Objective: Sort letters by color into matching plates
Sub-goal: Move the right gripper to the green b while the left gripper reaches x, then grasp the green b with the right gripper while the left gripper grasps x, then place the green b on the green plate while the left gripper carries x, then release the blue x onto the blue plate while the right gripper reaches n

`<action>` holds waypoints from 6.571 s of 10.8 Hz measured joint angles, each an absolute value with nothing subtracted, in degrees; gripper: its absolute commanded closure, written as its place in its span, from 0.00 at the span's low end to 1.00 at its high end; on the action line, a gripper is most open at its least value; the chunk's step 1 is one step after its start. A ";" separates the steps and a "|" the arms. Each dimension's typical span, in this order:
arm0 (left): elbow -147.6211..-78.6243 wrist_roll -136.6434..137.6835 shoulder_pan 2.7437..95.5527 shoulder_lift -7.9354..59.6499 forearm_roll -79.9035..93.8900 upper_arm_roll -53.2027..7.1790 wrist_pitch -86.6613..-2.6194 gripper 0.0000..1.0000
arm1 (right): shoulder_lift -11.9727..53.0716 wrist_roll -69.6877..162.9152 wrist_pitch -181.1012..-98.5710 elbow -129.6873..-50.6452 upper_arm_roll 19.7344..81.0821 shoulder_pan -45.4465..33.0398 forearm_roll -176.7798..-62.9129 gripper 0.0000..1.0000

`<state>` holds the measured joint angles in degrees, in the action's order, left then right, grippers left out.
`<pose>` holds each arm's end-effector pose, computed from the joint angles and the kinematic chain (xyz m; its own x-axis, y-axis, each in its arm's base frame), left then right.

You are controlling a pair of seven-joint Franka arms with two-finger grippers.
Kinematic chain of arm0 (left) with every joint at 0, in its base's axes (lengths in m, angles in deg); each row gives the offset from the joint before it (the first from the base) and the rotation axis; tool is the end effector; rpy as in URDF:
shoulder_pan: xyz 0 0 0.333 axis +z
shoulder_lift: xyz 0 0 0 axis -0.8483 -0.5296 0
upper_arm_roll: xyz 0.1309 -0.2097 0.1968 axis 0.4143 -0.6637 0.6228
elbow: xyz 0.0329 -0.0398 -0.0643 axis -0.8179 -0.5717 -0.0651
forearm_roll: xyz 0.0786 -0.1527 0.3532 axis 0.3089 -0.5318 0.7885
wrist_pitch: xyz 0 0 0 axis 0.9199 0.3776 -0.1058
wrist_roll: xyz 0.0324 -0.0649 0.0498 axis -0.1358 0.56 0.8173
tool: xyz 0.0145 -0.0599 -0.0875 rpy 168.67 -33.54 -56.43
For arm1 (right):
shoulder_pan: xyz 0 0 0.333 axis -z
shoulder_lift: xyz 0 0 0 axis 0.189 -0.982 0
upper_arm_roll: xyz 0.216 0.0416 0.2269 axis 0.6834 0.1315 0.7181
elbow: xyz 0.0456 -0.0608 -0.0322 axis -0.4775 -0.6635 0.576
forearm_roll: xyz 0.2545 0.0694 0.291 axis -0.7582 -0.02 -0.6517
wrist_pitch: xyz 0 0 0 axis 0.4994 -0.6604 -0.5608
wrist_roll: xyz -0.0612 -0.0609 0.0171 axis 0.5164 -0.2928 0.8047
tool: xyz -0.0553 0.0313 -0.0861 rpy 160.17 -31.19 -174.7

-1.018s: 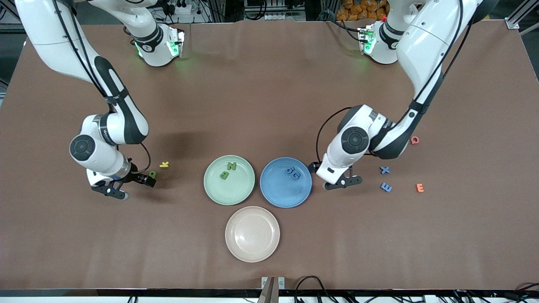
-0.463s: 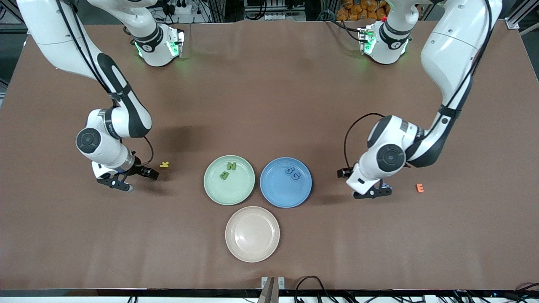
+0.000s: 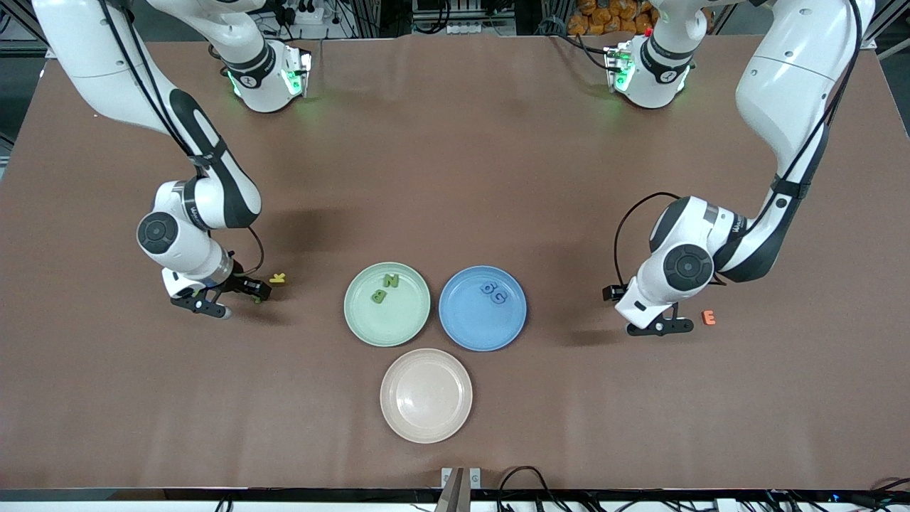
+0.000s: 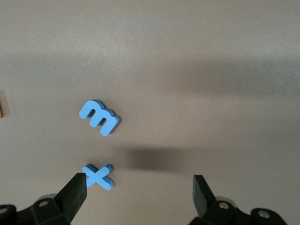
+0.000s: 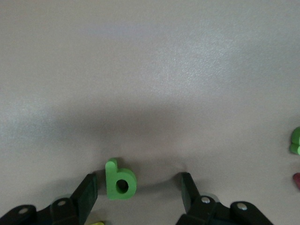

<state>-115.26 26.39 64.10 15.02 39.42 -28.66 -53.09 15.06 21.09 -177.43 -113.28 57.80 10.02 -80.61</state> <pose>0.6204 -0.1648 0.2124 0.9936 0.0486 -0.1020 0.0359 -0.9918 -0.1223 0.5755 0.0298 0.1701 0.9611 -0.2738 0.0349 -0.2737 -0.9618 -0.0097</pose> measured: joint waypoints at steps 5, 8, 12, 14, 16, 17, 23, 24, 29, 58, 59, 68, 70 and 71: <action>-134.92 25.99 72.45 21.81 46.83 -28.70 -77.42 0.00 | 15.52 22.99 -177.54 -113.53 57.78 9.90 -80.58 0.65; -137.36 25.20 73.68 22.64 47.21 -28.99 -78.74 0.00 | 15.67 23.16 -177.54 -113.55 57.73 9.90 -80.56 0.73; -138.29 25.20 73.65 22.60 47.22 -29.22 -78.74 0.00 | 15.73 23.32 -177.52 -113.56 57.76 9.82 -80.56 0.83; -138.29 25.20 73.66 22.50 47.22 -29.22 -78.74 0.00 | 15.73 23.36 -177.52 -113.56 57.78 9.51 -80.56 0.83; -138.18 25.20 73.66 21.92 47.22 -29.22 -79.42 0.00 | 15.75 23.38 -176.95 -113.36 57.90 9.23 -80.56 0.83; -138.10 25.20 73.66 21.53 47.22 -29.22 -79.70 0.00 | 15.80 23.35 -175.68 -112.70 58.05 8.71 -80.62 0.84; -136.04 20.82 75.50 19.77 47.22 -29.11 -80.33 0.00 | 18.17 22.74 -167.31 -106.56 58.45 5.94 -80.73 0.87; -135.39 20.80 75.48 19.15 47.22 -29.15 -80.33 0.00 | 18.22 22.53 -166.76 -105.78 58.54 5.12 -81.69 0.87; -135.03 20.73 75.47 18.92 47.22 -29.37 -80.41 1.00 | 18.25 21.94 -162.06 -100.96 58.76 -1.91 -88.49 0.87; -115.42 68.49 50.25 13.16 44.76 -38.10 -70.23 1.00 | 18.05 62.84 -158.81 -98.44 53.59 1.67 -90.58 0.00; -114.81 69.55 49.15 12.76 44.76 -38.09 -70.23 1.00 | 18.56 65.84 -159.67 -100.46 53.57 3.45 -90.54 0.00; -111.39 73.41 43.09 10.78 44.76 -34.13 -69.98 0.00 | 18.91 73.78 -165.78 -108.77 52.11 10.70 -86.14 0.00; -110.84 73.41 43.16 10.78 44.76 -33.41 -69.98 0.00 | 18.90 75.99 -167.24 -109.40 52.06 12.64 -86.11 0.00; -110.66 73.37 43.33 10.79 44.77 -32.83 -69.91 0.00 | 18.87 76.80 -167.63 -109.60 52.05 13.45 -86.11 0.00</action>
<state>-110.66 73.37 43.33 10.79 44.77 -32.83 -69.91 18.87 76.80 -167.63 -109.60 52.05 13.45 -86.11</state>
